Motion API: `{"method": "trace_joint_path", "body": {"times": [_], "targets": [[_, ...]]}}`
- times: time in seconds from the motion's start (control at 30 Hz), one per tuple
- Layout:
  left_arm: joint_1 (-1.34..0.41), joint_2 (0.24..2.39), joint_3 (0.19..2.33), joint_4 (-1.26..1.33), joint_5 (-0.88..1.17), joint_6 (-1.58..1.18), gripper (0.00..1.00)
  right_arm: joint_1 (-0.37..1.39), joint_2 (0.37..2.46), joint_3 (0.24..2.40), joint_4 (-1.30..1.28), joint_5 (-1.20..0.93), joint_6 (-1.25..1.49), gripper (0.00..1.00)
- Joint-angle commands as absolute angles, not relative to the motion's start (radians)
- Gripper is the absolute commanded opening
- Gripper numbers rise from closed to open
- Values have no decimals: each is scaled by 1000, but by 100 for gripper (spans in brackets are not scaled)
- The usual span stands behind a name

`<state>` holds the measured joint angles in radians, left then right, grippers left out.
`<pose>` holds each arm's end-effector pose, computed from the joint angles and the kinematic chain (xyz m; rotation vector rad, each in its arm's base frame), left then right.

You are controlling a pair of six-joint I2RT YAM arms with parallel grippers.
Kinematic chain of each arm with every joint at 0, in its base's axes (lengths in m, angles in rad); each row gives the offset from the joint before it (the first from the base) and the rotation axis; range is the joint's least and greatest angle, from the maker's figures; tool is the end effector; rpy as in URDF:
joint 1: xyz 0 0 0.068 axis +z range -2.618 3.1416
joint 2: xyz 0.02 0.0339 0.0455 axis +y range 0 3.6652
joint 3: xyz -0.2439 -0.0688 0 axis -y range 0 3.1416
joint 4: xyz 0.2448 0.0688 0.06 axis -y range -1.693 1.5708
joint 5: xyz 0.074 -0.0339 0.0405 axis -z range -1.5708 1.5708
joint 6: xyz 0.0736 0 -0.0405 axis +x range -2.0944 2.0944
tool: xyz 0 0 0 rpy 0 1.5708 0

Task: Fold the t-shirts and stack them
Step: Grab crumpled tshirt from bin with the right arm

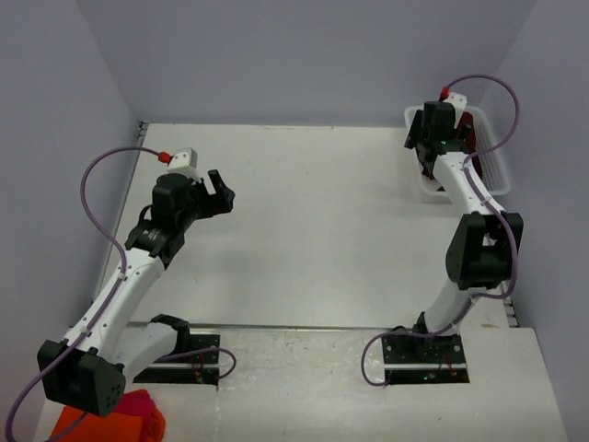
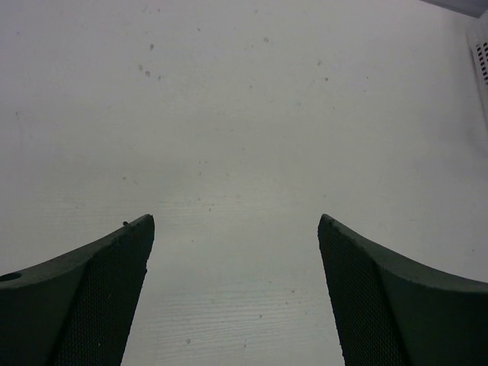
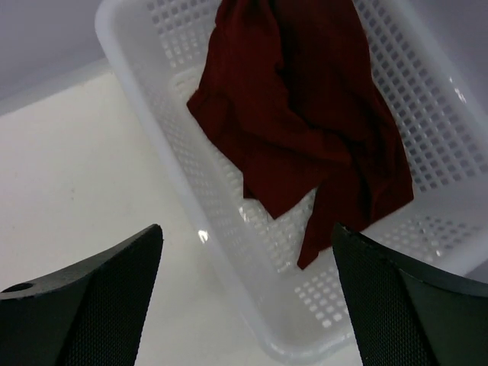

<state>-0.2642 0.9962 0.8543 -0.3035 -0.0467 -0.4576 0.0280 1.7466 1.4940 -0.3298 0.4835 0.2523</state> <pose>0.2629 -0.0676 0.2795 -0.2268 2.0273 -0.4097 0.4317 -0.0221 0.2740 0.5075 2.0363 -0.3513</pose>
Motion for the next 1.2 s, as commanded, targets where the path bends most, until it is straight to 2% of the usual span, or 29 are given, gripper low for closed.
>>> {"method": "trace_joint_path", "body": {"times": [0.0,0.33,0.47,0.53,0.57,0.6,0.63,0.7,0.73,0.93,1.07,1.17], "targets": [[-276,977,836,-235,28,-474,88,-29,1852,1637,-270,410,147,92],[-278,991,854,-249,37,-466,87,-133,2202,1957,-244,318,-55,91],[-278,1022,862,-242,60,-474,87,-149,2301,2038,-265,290,-84,87],[-278,1028,867,-241,60,-465,87,-152,2353,2087,-290,263,-90,81],[-278,1028,867,-242,51,-462,87,-150,2365,2100,-288,265,-92,73],[-278,1029,868,-248,48,-454,87,-152,2375,2109,-288,262,-89,60],[-278,1031,874,-250,45,-450,87,-153,2382,2127,-288,256,-89,36],[-278,1032,874,-256,40,-446,87,-152,2399,2146,-281,264,-87,3],[-278,1034,873,-255,40,-445,87,-153,2407,2184,-297,264,-80,0],[-278,1029,835,-232,54,-451,87,-146,2294,2236,-304,239,-35,0],[-279,1016,822,-227,80,-449,86,-141,2226,2347,-353,245,-38,0],[-279,1005,805,-219,87,-451,85,-123,2093,2271,-292,262,-37,0]]}}
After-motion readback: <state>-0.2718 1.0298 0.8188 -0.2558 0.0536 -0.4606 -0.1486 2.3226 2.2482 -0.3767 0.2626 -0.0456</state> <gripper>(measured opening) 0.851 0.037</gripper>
